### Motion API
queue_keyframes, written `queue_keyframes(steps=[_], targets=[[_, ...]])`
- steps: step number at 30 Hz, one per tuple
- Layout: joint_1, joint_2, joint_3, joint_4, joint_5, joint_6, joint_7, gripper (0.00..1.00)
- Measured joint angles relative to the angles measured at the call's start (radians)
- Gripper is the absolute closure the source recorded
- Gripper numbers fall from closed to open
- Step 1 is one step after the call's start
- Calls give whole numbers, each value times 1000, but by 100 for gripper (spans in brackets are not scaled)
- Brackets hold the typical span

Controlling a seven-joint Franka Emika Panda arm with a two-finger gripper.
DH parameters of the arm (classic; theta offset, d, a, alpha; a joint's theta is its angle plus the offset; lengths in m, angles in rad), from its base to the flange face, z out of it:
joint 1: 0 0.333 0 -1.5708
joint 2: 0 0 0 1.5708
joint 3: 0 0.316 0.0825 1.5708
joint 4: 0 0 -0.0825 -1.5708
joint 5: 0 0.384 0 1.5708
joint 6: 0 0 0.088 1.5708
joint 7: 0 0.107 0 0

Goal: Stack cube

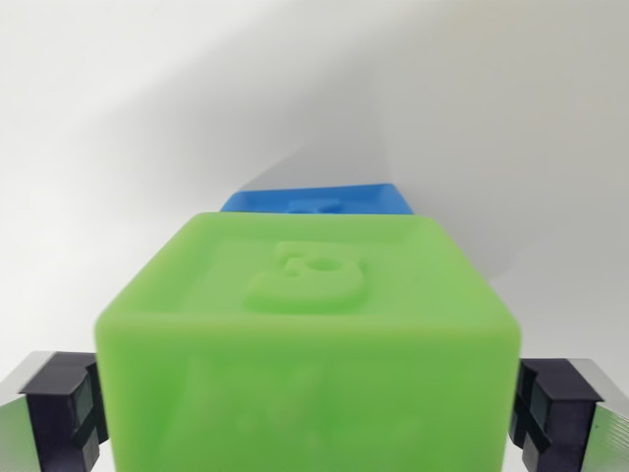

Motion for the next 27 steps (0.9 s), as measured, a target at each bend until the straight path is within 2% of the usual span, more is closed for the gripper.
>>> queue_keyframes(steps=[7,13,20,27], targets=[[1,-3,-1,0,0,-2,0,0],[6,-26,-7,-2,-6,-21,5,0],[13,-65,-18,-7,-20,-54,14,0],[22,-116,-31,-11,-42,-99,28,0]])
